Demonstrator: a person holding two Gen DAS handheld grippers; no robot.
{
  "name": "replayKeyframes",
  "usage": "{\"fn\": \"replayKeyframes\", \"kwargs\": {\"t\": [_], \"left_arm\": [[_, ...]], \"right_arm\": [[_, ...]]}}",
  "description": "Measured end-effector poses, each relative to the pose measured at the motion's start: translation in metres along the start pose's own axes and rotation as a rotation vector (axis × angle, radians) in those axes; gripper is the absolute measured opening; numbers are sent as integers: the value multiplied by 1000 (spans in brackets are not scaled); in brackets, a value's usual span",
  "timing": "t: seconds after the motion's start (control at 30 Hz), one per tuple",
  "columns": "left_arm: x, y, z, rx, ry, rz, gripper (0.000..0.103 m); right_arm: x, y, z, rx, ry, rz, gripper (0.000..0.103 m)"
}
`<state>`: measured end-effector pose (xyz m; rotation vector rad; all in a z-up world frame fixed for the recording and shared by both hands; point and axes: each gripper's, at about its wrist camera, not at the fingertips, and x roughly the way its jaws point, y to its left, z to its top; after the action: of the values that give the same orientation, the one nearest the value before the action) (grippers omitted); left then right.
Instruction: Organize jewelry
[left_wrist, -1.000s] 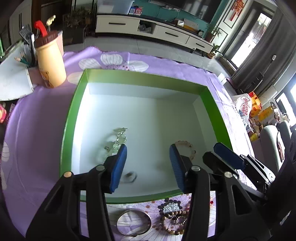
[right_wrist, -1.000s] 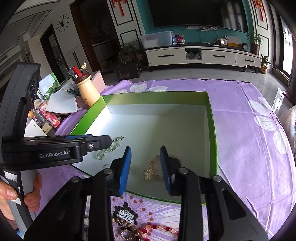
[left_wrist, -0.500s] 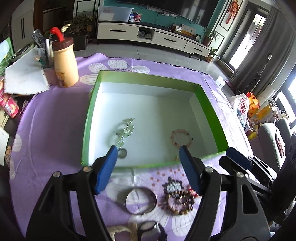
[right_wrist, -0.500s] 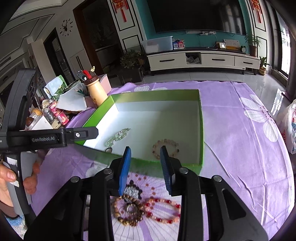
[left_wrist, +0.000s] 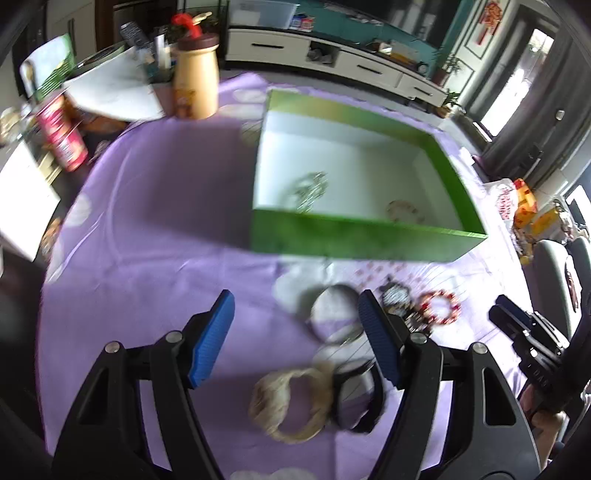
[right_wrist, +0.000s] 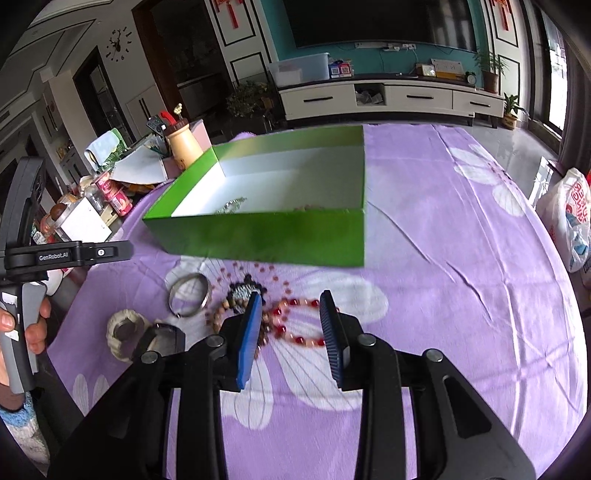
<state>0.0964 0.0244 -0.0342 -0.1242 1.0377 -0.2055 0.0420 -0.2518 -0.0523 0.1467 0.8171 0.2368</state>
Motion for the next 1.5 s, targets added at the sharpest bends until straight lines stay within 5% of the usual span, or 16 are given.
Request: {"fn": "replayKeyframes", "kwargs": {"t": [0.6,0.9,1.17,1.5], "left_arm": [[8,16,-79,106,92,109,69],[26,8,-84,133,107,121,34],[28,-1,-85,162,76,137,22],[9,18,-76,93,21,116,21]], "right_arm": [[28,-17,-24,60,68,-67,33],[58,-18,-17,36,92,-124,31],[68,-9,-12,-52,88,-204,7],[30,4,-5,-100,-21,-177,7]]}}
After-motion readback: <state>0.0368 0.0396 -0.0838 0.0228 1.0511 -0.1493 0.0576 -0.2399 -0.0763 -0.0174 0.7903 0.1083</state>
